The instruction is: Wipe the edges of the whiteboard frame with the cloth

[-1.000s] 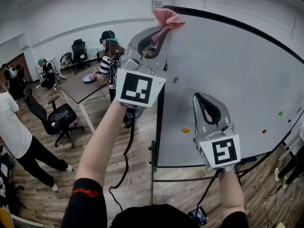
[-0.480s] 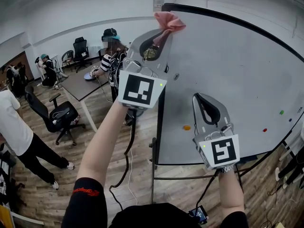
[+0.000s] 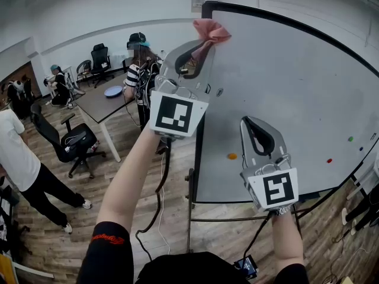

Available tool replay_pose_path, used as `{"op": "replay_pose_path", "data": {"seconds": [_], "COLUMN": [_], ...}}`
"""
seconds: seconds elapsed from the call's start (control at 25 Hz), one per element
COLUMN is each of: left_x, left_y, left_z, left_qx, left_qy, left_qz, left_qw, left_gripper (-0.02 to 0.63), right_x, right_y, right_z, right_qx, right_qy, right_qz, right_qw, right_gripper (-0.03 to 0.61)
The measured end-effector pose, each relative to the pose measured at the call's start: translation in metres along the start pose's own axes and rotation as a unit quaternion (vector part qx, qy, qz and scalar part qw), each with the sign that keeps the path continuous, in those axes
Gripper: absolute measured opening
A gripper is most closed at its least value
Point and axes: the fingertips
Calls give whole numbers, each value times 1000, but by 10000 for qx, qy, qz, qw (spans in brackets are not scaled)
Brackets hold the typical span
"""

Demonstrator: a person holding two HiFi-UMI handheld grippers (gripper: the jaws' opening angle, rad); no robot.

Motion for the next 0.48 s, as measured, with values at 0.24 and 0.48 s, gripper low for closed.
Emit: {"op": "replay_pose_path", "data": {"seconds": [0.24, 0.48], "left_x": [3, 7], "left_y": [5, 10], "left_z": [3, 13], "left_qx": [-20, -38], "left_qy": [15, 17], "left_qz": [-6, -12], "left_qw": [10000, 10000], "left_gripper": [21, 21], "right_x": [-4, -7], "right_y": [3, 5], "right_z": [2, 13], "right_qx": [-9, -145], "right_qy": [-20, -36], "right_qz": [-22, -45], "right_qw": [10000, 9999], "right_gripper": [2, 2]}}
Point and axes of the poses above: the fingertips, and each gripper's own axes: y backward along the fingers, x to its right, z out of its underside, and after that the axes turned 12 degrees about y, right-handed
